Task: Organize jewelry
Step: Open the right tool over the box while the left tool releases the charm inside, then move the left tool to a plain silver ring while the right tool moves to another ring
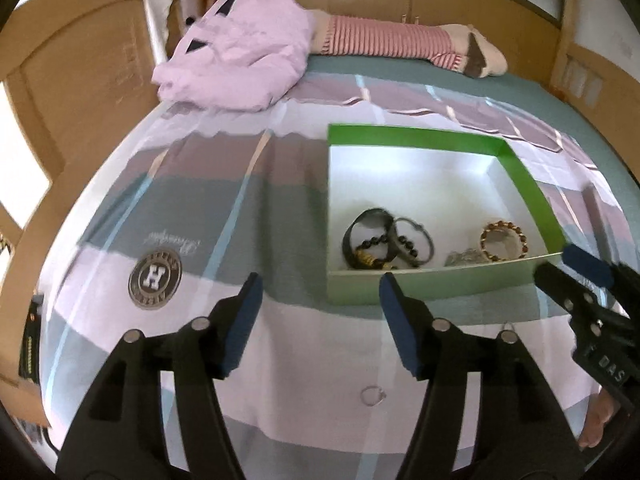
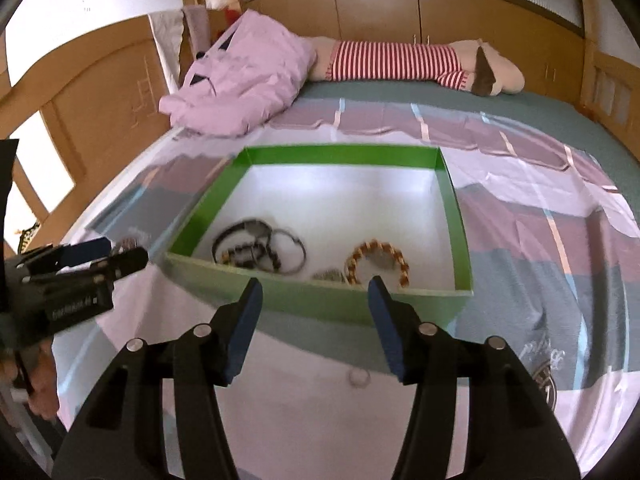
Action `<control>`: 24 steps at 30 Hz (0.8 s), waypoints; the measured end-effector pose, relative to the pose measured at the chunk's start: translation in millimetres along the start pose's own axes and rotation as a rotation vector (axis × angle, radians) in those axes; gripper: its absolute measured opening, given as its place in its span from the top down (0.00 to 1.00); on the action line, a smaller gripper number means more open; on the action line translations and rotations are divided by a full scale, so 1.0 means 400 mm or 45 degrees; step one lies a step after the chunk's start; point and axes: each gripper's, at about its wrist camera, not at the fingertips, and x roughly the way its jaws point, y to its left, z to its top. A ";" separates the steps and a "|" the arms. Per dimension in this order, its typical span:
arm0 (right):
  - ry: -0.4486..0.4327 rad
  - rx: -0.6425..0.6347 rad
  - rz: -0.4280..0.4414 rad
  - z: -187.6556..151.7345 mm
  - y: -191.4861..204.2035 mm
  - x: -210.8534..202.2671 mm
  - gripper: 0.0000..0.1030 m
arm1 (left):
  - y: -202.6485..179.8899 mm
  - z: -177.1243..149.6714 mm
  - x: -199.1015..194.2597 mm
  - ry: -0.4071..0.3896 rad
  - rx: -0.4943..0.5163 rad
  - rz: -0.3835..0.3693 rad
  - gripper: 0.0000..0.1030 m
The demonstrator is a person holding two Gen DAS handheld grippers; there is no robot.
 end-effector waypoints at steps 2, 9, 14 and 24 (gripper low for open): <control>0.021 0.014 0.020 -0.014 -0.010 -0.001 0.43 | -0.013 -0.003 0.009 0.023 0.024 0.000 0.40; 0.008 -0.060 0.073 -0.023 0.032 0.001 0.43 | -0.070 -0.009 -0.037 -0.036 0.128 -0.072 0.40; -0.006 -0.161 0.105 -0.035 0.076 0.007 0.40 | -0.032 0.007 -0.053 -0.049 0.080 -0.081 0.40; -0.009 -0.093 0.117 -0.024 0.073 0.001 0.39 | -0.018 -0.005 -0.040 -0.030 0.104 -0.037 0.37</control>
